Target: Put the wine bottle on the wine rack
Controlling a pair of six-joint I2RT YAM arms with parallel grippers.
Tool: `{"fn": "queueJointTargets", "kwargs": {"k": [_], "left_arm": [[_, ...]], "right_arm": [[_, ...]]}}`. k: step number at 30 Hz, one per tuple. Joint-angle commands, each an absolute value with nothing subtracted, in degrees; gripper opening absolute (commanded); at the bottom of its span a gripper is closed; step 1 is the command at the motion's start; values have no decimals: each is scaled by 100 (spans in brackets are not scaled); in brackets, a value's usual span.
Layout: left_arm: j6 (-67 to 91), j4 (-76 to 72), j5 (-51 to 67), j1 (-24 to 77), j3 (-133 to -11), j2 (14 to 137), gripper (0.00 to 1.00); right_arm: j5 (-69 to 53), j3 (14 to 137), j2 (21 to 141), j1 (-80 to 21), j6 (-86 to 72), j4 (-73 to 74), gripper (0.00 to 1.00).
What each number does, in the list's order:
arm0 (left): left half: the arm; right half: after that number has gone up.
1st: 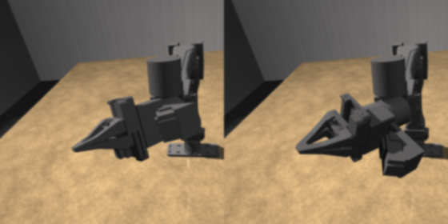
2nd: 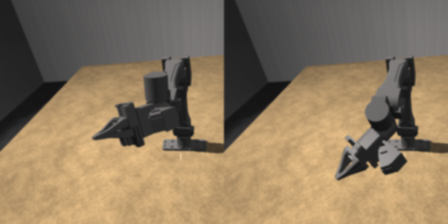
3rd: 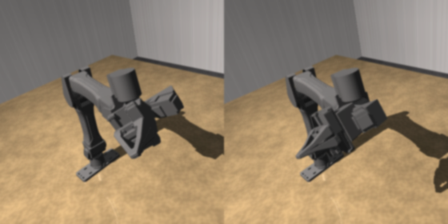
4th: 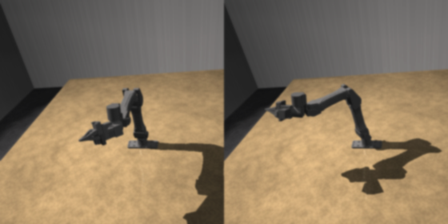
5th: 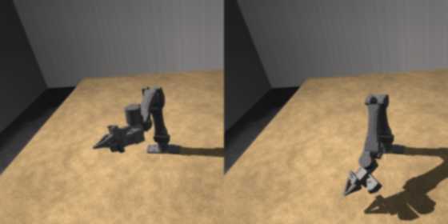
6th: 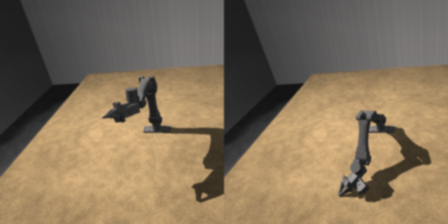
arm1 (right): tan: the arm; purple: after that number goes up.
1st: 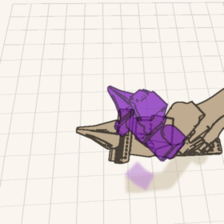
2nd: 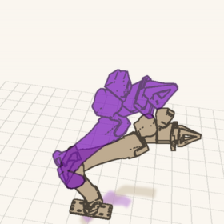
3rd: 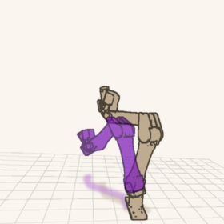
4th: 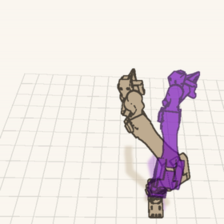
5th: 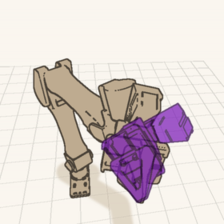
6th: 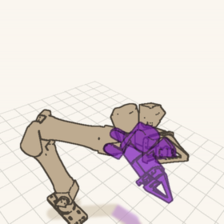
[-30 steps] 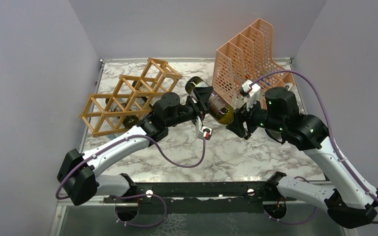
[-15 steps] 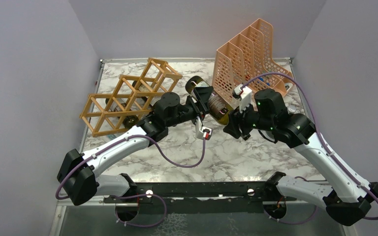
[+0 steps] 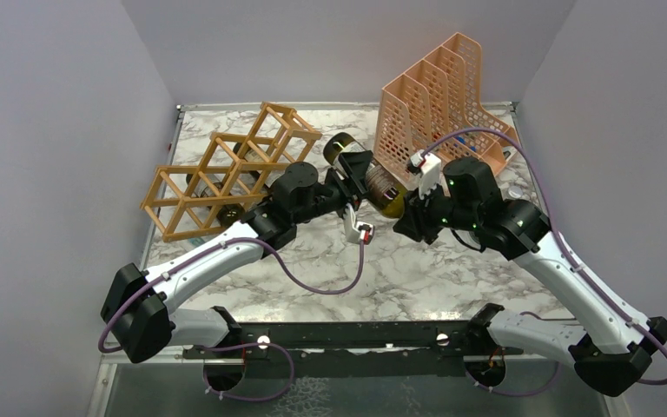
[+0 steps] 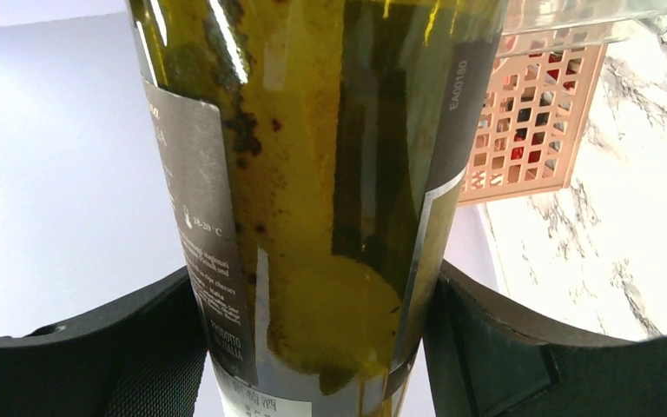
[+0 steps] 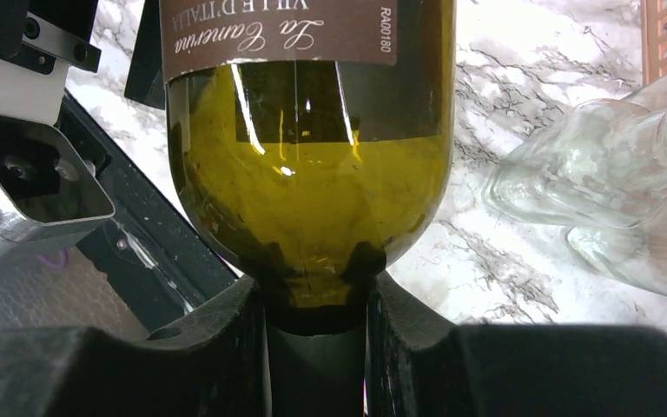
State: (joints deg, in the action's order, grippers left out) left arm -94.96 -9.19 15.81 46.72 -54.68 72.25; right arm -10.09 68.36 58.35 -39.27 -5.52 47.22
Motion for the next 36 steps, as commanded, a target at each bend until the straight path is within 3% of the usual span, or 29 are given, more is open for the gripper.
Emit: {"fn": "queueJointTargets", "kwargs": {"k": [1, 2, 3, 4, 19, 30, 36], "left_arm": [[-8983, -1545, 1721, 4727, -6069, 7015, 46], [-8987, -1558, 1745, 4725, -6088, 7036, 62], [-9009, -1566, 1771, 4724, -6095, 7064, 94], [-9023, -1553, 1809, 4728, -6109, 7074, 98], [-8348, -1379, 1870, 4728, -6387, 6855, 99], [-6227, -2109, 1102, 4727, -6643, 6217, 99], [-3872, -2464, 107, 4721, -6778, 6045, 99]], "right_arm": [[-547, 6977, 5776, -3914, -674, 4410, 1], [-488, 7005, 5716, -3919, -695, 4317, 1], [-422, 7019, 5661, -3913, -721, 4210, 1], [-343, 7041, 5607, -3907, -761, 4084, 1], [-10, 7110, 5500, -3909, -1328, 2880, 1], [-917, 6909, 6025, -3912, -1295, 2340, 1], [-1623, 6731, 6229, -3919, -1312, 2116, 1]]}}
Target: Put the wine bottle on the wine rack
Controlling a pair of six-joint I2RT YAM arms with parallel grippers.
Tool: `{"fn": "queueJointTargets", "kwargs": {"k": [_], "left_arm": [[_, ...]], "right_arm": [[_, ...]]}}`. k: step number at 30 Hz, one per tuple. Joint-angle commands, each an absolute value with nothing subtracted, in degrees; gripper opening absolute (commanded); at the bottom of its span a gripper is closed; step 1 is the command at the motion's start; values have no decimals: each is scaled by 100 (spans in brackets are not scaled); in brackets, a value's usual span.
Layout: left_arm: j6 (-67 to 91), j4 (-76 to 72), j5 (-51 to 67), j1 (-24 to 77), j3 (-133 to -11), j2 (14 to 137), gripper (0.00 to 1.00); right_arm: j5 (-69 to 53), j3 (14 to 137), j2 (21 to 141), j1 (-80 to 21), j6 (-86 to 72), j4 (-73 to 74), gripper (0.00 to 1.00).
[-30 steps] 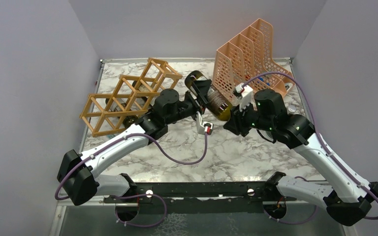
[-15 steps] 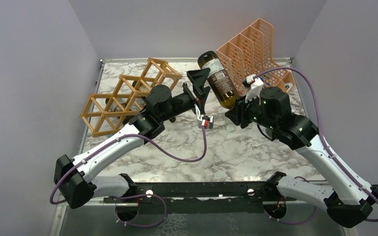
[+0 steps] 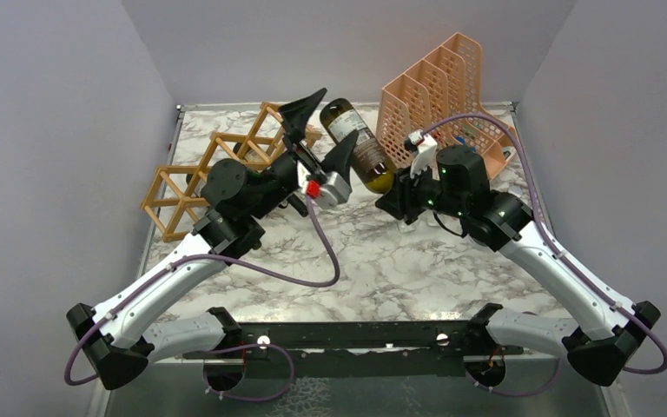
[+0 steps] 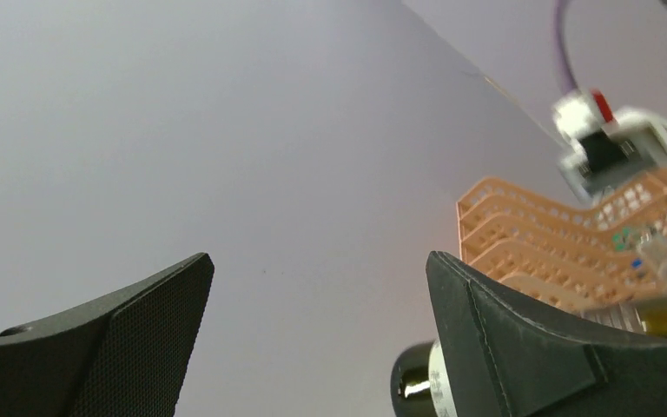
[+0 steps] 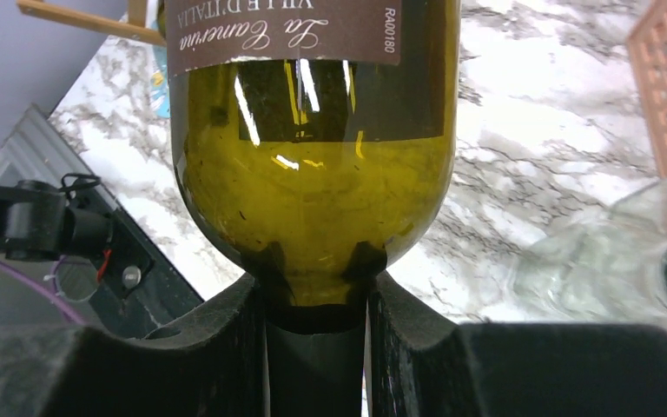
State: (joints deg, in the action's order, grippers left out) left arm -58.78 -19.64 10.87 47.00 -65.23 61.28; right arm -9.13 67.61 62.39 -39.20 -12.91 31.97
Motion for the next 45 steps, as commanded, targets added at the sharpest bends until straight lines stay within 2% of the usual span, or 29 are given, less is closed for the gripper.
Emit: {"fn": "queueJointTargets", "kwargs": {"k": [1, 3, 6, 13, 20, 31, 45], "left_arm": [[-3519, -2464, -306, 4724, -6832, 6080, 99], [-2416, -2345, -1363, 4720, -6914, 6109, 99], [-981, -1263, -2485, 4721, -7173, 6043, 99], [706, 680, -3469, 4722, -7548, 5940, 99], [727, 1246, -3607, 4724, -7800, 5909, 99], [264, 1182, -3621, 4727, -7779, 5750, 99], [109, 1189, -3669, 4720, -7686, 5553, 99]], "right_arm": [[-1721, 6684, 6257, -3926, -1325, 2098, 1], [-1885, 6555, 6304, -3933, -1376, 2043, 1], [-2111, 6374, 6394, -4032, -1412, 1964, 1], [-1671, 6174, 6805, -4870, -1529, 1685, 1], [-959, 6485, 7824, -5804, -1804, 1322, 1], [-648, 6938, 8849, -6015, -2431, 798, 1], [-581, 7364, 9406, -6089, -2601, 572, 1]]}}
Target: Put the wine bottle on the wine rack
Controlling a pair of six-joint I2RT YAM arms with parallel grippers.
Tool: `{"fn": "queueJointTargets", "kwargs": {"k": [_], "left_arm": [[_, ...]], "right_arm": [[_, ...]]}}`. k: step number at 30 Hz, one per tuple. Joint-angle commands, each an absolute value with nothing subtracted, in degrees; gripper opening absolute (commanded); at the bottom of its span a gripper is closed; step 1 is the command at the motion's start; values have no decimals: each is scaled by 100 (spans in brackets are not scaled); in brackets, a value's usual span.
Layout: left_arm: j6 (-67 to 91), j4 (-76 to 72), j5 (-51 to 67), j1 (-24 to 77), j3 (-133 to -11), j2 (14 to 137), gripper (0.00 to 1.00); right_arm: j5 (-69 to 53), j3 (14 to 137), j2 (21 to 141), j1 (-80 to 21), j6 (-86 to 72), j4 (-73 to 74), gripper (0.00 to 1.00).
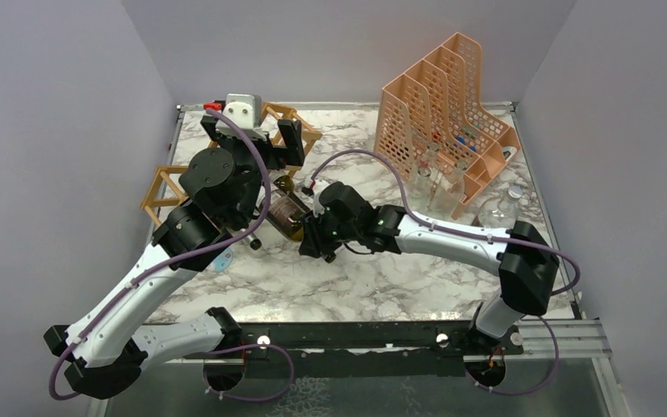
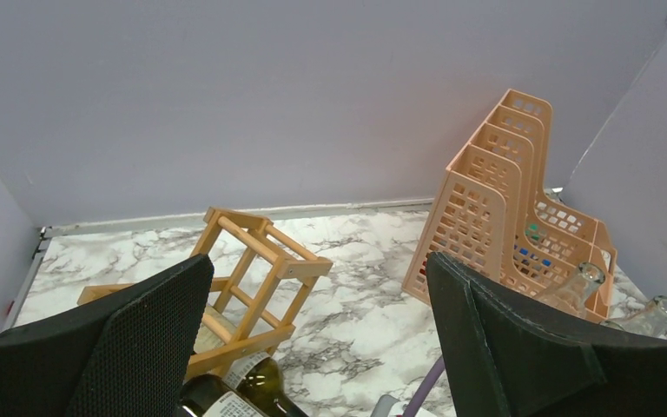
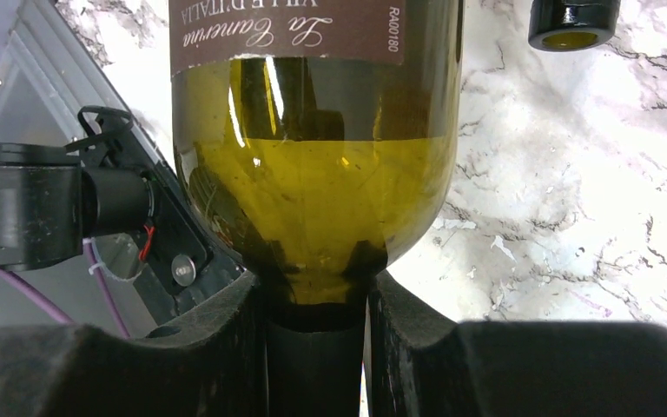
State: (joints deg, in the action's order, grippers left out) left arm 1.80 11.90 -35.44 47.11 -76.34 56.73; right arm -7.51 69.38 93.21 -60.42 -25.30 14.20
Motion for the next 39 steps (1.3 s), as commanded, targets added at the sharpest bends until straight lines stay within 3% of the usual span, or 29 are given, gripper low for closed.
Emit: {"fn": "queueJointTargets", "kwargs": {"k": [1, 18, 25, 39], "left_arm": [[114, 1229, -3661, 4722, -7701, 5548, 99], [76, 1434, -3672, 4722, -7726, 5443, 99], [38, 1492, -3614, 4724, -7724, 5485, 99], [42, 1552, -3569, 4724, -7723, 5509, 99]], "right_arm": [[-555, 7412, 9460, -6092, -2621, 564, 1], [-364, 8773, 10655, -6094, -2814, 887, 5], [-369, 9515, 11178, -6099, -2659, 1292, 13], [27, 10654, 11952, -6084, -2624, 1670, 39]]}}
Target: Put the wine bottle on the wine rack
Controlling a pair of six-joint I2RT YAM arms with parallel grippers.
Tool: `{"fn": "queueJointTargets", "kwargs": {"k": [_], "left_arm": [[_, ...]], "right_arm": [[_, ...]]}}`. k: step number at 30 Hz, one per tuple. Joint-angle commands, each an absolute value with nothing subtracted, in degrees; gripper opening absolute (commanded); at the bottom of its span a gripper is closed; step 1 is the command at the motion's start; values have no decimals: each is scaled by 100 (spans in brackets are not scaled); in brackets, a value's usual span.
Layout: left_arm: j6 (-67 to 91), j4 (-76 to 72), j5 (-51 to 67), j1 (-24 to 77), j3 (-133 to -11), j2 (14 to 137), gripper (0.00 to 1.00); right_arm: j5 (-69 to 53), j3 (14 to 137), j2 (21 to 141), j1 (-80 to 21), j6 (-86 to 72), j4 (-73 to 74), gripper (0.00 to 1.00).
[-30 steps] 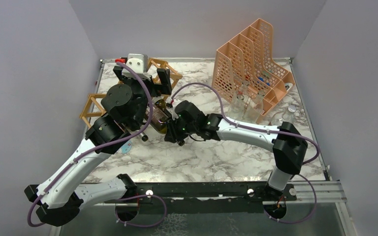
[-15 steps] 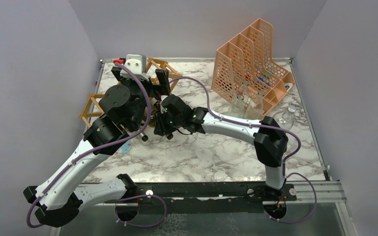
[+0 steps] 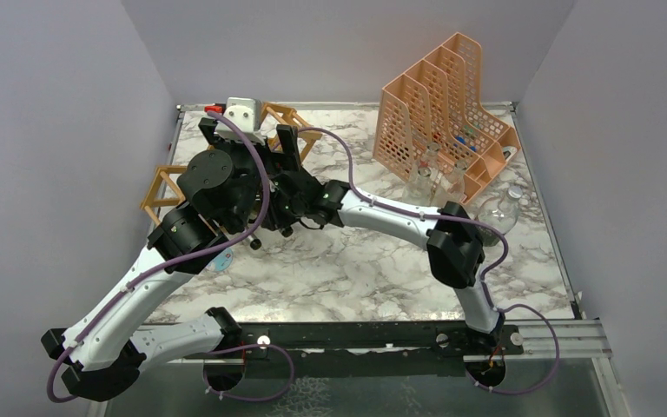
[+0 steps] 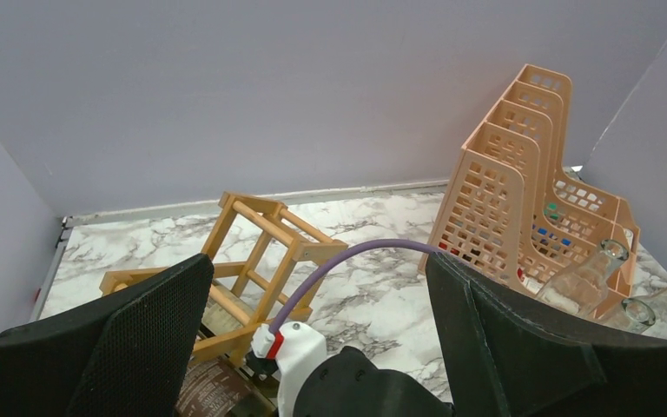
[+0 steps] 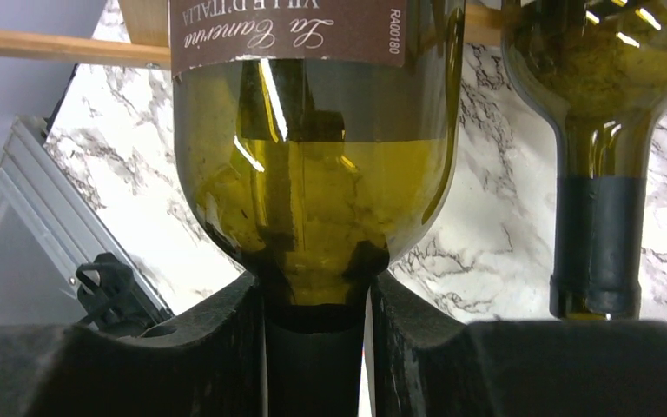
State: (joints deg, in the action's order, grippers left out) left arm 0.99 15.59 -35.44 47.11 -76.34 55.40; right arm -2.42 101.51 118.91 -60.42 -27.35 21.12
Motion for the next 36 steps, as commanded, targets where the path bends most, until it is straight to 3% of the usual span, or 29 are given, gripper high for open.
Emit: {"fn": "queueJointTargets", "kwargs": {"k": [1, 10, 28, 36], "left_arm": [[44, 1556, -3568, 4725, -7721, 5505, 99], [44, 1581, -3568, 4723, -7723, 5485, 99], [52, 1605, -3629, 4720, -7876, 5584, 99], [-23, 1650, -3673, 4726, -7951, 5671, 99]], "right_arm": [[57, 10707, 11993, -6084, -2612, 1670, 40], [376, 10901, 12221, -6074, -2445, 1423, 50], [524, 10597, 12033, -6014, -2397, 814, 55], [704, 10317, 11696, -6001, -2297, 732, 71]]}}
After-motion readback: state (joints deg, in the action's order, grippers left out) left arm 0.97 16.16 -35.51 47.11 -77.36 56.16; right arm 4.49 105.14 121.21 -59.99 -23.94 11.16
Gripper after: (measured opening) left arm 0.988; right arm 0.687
